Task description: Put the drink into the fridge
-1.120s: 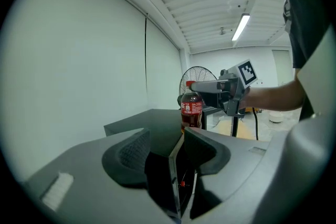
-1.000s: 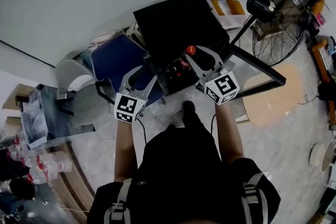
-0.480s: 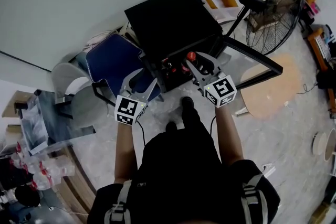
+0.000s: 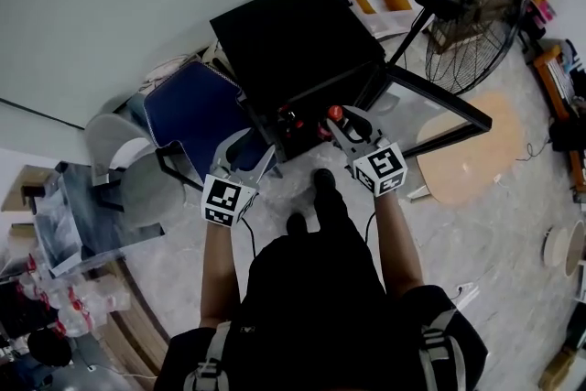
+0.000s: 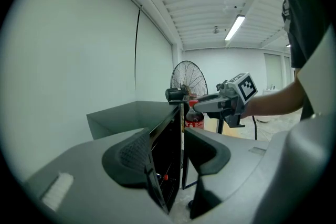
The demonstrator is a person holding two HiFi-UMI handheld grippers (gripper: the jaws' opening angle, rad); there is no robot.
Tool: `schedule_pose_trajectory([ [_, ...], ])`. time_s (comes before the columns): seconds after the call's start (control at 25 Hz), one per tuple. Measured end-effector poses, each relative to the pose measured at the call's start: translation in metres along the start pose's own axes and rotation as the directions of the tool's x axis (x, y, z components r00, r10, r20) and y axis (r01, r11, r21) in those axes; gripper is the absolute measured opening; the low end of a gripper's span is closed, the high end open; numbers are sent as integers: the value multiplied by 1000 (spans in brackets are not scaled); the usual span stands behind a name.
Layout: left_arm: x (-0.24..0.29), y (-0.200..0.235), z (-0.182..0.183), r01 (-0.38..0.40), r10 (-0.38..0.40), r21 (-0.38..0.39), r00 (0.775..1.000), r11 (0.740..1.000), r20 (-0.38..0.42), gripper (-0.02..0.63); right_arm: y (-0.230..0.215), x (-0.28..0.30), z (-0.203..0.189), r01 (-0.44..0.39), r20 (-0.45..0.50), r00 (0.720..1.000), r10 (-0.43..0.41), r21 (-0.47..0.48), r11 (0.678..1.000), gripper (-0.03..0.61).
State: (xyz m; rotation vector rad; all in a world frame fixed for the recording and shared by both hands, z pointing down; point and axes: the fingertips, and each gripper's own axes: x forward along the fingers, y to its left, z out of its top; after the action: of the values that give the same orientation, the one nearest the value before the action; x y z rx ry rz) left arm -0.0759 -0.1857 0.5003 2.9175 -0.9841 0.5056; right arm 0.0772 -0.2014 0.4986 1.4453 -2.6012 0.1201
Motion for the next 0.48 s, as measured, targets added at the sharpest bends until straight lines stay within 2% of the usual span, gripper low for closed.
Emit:
schedule_pose_trajectory([
  [0.48,9,1,-12,-6,5,-22,999,1000,-35,206,-14,3,-38,-5,-81,997,8,41,999,133],
])
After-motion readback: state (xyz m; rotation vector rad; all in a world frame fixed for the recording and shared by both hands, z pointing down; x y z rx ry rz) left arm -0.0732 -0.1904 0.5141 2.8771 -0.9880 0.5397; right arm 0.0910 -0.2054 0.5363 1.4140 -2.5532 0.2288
